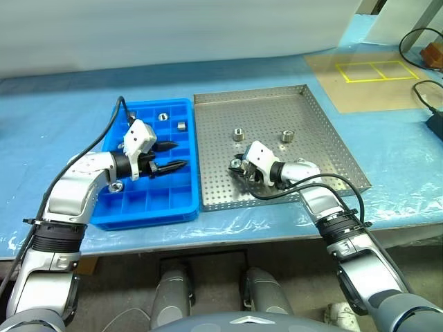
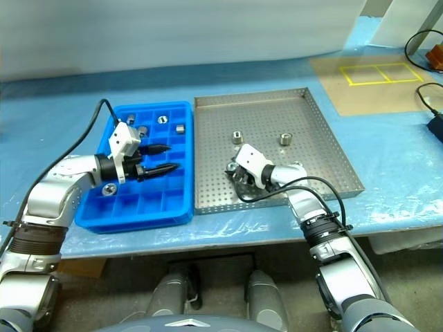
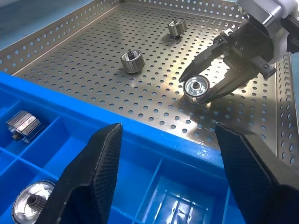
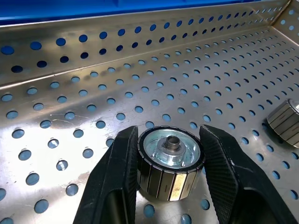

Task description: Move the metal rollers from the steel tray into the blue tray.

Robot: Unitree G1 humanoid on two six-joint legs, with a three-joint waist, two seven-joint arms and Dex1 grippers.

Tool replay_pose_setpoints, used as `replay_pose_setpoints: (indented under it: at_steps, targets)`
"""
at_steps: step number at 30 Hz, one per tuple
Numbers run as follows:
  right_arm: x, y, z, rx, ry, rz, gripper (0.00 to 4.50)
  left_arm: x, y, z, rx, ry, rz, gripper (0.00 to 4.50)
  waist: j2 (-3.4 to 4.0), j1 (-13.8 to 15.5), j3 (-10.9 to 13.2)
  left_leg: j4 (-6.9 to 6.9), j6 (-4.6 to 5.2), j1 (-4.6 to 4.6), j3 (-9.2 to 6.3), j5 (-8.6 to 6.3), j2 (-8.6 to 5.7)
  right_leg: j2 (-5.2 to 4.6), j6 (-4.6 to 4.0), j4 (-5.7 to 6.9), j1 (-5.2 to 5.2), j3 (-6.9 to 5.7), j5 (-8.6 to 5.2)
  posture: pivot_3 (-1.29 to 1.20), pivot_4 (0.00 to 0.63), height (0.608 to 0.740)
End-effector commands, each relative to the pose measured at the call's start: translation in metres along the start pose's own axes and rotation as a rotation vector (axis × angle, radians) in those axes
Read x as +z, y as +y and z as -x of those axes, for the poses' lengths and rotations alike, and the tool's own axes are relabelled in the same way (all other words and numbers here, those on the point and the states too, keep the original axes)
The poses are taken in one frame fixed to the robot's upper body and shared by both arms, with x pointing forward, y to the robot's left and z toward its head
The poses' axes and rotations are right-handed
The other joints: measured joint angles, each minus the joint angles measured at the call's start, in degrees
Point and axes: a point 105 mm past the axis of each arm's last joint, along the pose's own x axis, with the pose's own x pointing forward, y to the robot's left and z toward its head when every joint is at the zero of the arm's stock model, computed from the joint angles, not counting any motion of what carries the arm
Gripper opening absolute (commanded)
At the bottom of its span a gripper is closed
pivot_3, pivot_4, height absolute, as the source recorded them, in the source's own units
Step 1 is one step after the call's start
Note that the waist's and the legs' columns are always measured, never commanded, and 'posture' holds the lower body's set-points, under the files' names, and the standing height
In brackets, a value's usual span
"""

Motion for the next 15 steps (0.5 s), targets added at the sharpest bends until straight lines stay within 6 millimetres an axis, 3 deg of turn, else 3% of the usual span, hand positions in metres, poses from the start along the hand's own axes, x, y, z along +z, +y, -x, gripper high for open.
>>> replay_pose_setpoints:
  at_steps: [1, 10, 15]
  targets:
    - [0.007, -0.007, 0.002, -0.042, -0.027, 0.021, 1.57, 0.010, 0.003, 0.000, 0.006, -0.021, -0.041, 3.33, 0.00, 0.0, 0.0, 0.00, 0.00, 0.00, 0.00, 0.00, 0.00, 0.00, 0.00, 0.00, 0.00, 0.00, 0.00, -0.15, 0.150, 0.740]
    - [0.004, -0.010, 0.003, -0.047, -0.004, 0.013, 1.57, 0.010, 0.000, -0.005, -0.012, -0.023, -0.046, 3.33, 0.00, 0.0, 0.0, 0.00, -0.01, 0.03, 0.00, 0.00, 0.00, 0.01, 0.00, 0.00, 0.01, 0.01, 0.00, -0.16, 0.150, 0.740]
    - [0.005, 0.002, 0.004, 0.022, -0.017, -0.030, 1.57, 0.009, 0.001, -0.006, -0.013, -0.020, -0.046, 3.33, 0.00, 0.0, 0.0, 0.00, -0.01, 0.05, 0.00, 0.01, 0.00, 0.01, -0.01, 0.00, 0.03, 0.01, 0.00, -0.17, 0.150, 0.740]
